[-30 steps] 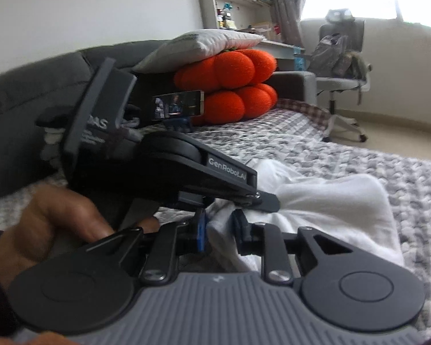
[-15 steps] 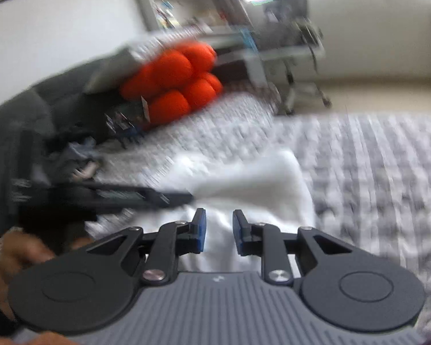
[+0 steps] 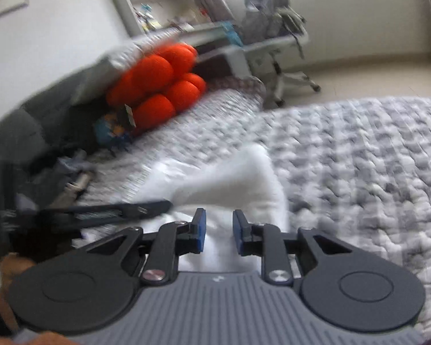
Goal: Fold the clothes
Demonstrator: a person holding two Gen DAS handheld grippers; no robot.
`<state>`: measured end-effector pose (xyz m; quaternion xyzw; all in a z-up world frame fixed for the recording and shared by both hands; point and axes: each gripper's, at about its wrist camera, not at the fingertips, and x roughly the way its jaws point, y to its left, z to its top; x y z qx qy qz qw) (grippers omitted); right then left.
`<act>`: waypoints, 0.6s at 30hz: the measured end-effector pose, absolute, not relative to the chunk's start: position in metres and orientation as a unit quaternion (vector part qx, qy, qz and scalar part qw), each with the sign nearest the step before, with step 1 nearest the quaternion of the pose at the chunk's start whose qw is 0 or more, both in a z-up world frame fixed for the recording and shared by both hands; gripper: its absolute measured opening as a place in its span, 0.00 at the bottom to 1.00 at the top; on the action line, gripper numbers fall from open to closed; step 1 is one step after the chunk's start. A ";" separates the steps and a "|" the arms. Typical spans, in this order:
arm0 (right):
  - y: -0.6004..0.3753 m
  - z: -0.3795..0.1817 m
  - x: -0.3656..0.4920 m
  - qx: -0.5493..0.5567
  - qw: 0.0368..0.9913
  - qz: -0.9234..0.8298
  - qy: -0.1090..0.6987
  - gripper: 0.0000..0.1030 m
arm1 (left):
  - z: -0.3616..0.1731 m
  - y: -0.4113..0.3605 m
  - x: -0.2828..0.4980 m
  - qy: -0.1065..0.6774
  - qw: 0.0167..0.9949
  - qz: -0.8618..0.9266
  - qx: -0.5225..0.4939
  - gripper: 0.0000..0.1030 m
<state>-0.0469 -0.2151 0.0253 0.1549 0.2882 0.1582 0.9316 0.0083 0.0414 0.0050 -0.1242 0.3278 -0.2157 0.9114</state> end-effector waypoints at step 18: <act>-0.227 0.032 -0.004 0.160 0.929 0.138 0.305 0.23 | 0.005 0.039 0.003 0.320 0.916 -0.213 -0.112 0.18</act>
